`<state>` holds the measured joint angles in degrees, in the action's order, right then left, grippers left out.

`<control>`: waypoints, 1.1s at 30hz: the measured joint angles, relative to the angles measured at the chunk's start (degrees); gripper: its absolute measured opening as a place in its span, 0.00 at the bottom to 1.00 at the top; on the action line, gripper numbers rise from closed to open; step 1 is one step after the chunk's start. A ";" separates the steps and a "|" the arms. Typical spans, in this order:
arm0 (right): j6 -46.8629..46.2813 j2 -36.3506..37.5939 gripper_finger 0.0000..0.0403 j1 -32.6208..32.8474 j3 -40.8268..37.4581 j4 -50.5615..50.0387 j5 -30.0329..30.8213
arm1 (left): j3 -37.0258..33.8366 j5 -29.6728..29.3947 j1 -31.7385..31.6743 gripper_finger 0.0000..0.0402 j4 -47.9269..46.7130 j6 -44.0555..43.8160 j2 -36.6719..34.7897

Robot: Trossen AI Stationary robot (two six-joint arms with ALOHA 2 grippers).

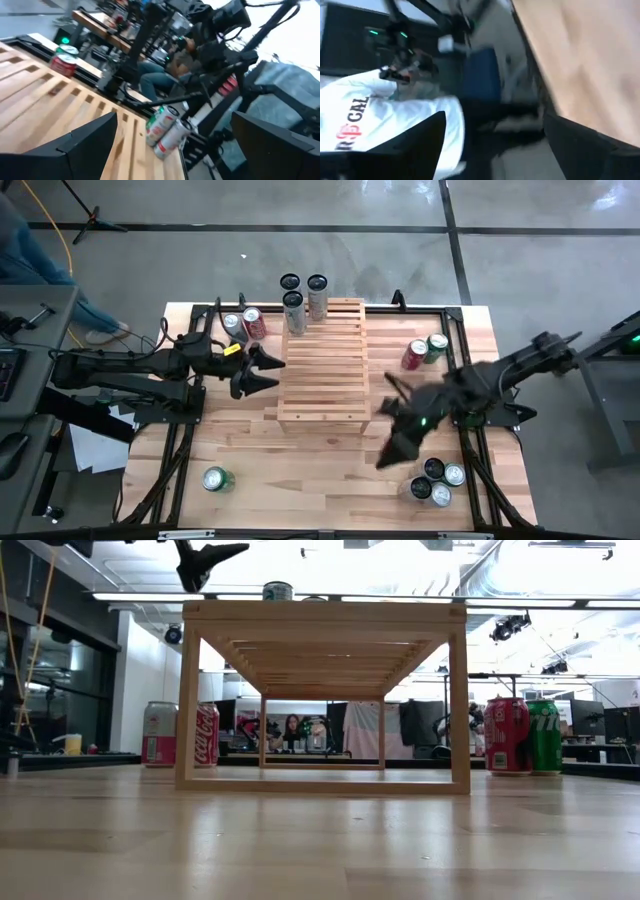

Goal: Place canned beverage on shelf
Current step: Put the white pink soda can on the shelf aligned with the other white pink soda can

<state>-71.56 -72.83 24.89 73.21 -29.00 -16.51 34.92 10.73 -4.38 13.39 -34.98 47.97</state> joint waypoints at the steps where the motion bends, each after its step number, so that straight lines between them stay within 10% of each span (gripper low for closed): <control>1: -4.62 -0.76 0.80 1.32 0.00 -0.71 -1.07 | 0.00 0.69 0.00 0.95 0.01 0.50 0.00; 8: -35.00 -4.57 0.80 11.77 0.00 -3.45 -8.07 | 0.00 0.87 0.00 0.95 -0.01 0.71 0.00; 18: -55.86 -5.45 0.80 26.96 0.01 -10.86 9.08 | 0.00 0.87 0.00 0.95 0.04 0.70 0.00; 33: -49.45 -25.59 0.80 25.61 27.43 -53.59 11.61 | 0.00 0.52 -0.11 0.95 0.00 0.72 0.00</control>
<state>-121.01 -98.42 50.50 100.64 -82.60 -4.89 34.92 11.24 -4.49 13.39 -34.26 47.97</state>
